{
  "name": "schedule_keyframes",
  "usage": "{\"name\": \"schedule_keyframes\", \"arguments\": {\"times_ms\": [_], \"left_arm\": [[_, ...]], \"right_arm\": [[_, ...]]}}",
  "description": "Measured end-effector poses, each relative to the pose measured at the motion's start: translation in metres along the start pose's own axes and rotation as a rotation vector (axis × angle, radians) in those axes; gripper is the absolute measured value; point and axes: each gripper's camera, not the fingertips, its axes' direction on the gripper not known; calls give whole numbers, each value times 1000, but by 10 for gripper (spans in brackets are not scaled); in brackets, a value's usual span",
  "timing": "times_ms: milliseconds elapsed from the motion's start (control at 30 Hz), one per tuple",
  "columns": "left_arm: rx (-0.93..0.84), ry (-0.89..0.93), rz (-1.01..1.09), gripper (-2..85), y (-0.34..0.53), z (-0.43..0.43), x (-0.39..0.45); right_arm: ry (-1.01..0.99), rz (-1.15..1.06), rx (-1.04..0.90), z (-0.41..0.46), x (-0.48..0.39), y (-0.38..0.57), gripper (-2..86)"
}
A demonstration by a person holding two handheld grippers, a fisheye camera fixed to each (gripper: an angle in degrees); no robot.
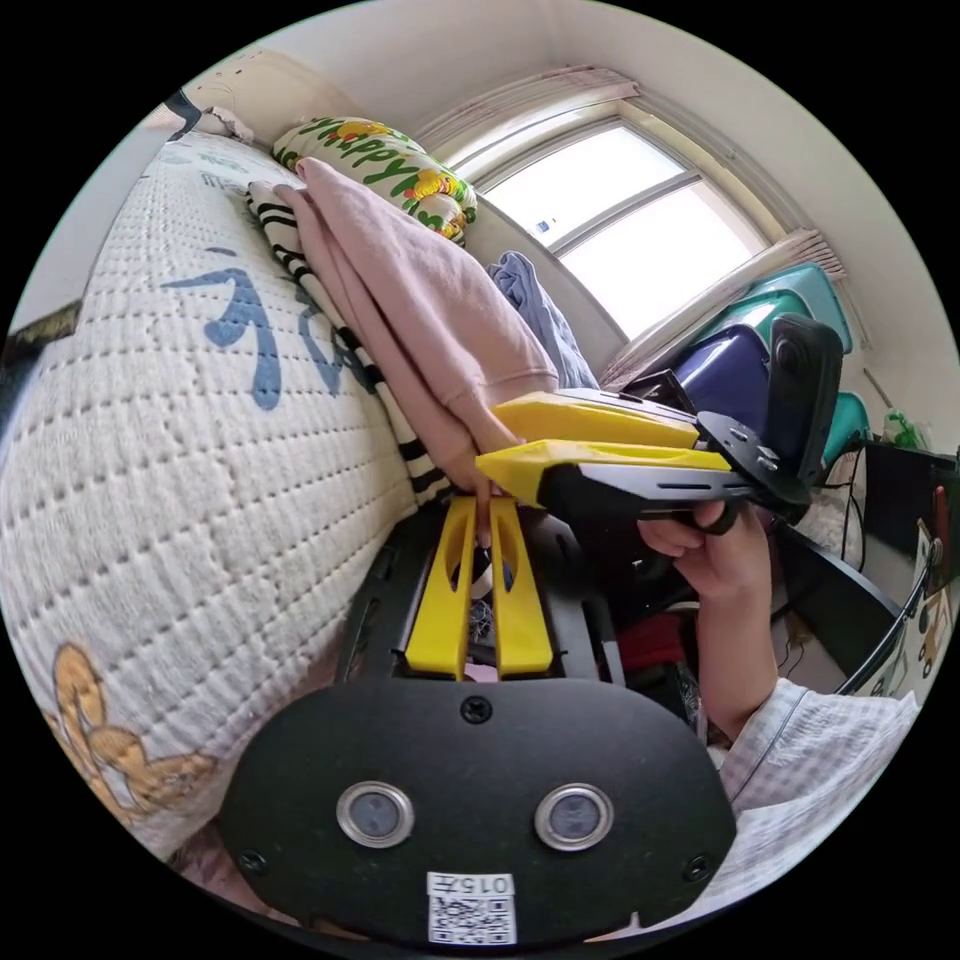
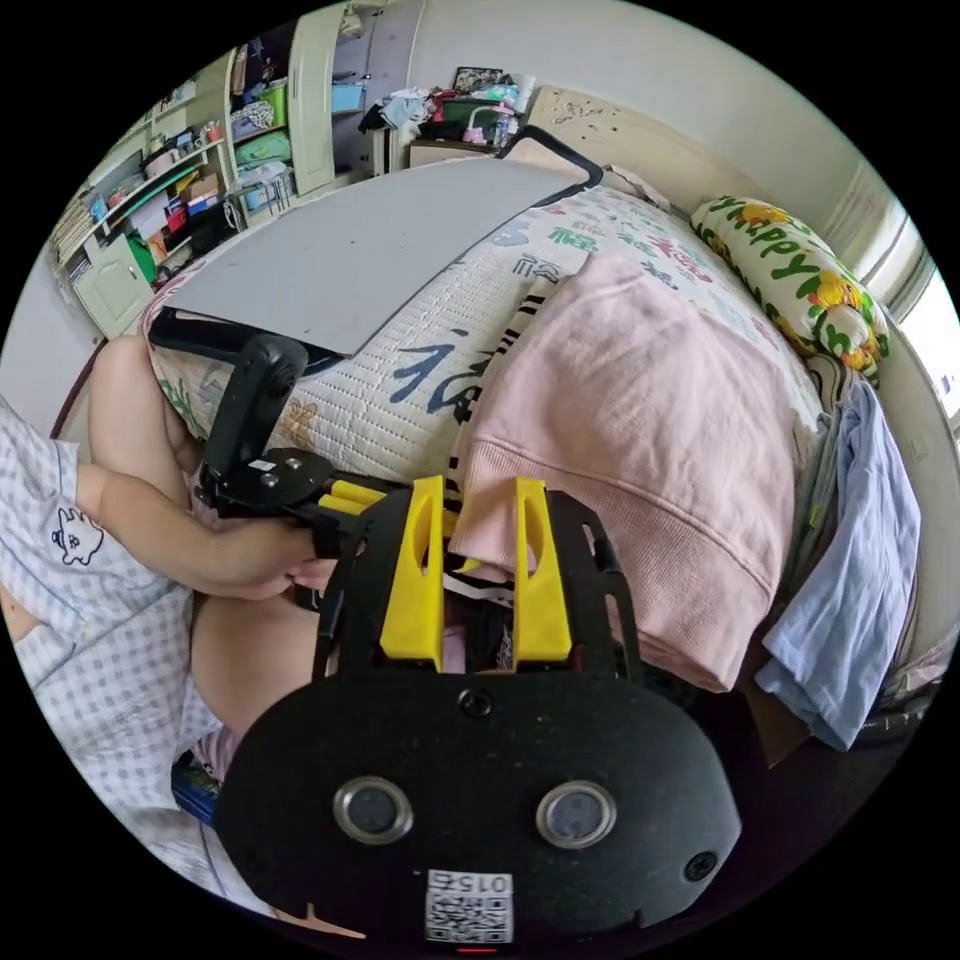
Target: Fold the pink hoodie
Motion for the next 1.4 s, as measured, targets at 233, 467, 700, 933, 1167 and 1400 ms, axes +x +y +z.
{"name": "schedule_keyframes", "arguments": {"times_ms": [233,467,700,933,1167,1400], "left_arm": [[-14,61,1,2,5,-18,-9],[83,361,59,0,-38,-93,-3],[313,402,252,-5,-153,-303,40],[739,508,407,-5,-125,-585,65],[841,-82,348,-4,-91,-739,66],[944,-284,49,-1,-203,-814,12]], "right_arm": [[118,-59,-72,-13,1,11,37],[-406,274,488,-136,110,75,16],[-337,399,1081,-303,152,139,8],[-444,527,1280,-332,163,175,5],[-596,487,1196,-252,144,85,2],[-543,642,1048,-231,159,-100,0]]}}
